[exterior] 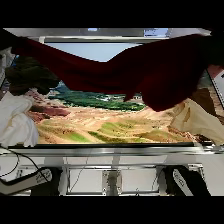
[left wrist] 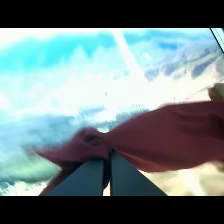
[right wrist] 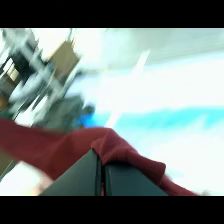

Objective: Fold the shirts.

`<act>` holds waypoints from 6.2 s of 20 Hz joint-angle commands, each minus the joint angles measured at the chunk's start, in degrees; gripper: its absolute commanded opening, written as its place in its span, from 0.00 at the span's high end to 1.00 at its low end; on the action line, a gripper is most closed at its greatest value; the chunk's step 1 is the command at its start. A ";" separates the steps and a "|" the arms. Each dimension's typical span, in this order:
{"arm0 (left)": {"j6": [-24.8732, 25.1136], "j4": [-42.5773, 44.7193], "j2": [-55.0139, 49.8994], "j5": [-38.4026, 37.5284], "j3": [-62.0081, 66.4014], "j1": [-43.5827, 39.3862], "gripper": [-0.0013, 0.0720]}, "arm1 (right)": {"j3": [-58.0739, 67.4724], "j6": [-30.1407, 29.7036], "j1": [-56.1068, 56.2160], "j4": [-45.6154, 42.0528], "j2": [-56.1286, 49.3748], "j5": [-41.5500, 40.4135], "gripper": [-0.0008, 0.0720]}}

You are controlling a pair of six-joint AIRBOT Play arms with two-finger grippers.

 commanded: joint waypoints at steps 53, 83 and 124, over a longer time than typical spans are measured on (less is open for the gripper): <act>-3.58 3.85 20.87 28.76 -89.55 2.49 0.03 | -37.66 1.62 -9.75 -13.40 -37.29 -4.42 0.43; -16.35 -7.43 14.36 50.34 -99.82 -1.46 0.04 | -32.96 -8.92 -7.69 6.54 -39.71 1.62 0.94; 1.51 20.44 36.20 42.18 -31.50 -3.67 0.97 | 9.53 -2.21 -29.38 14.80 2.40 20.37 0.95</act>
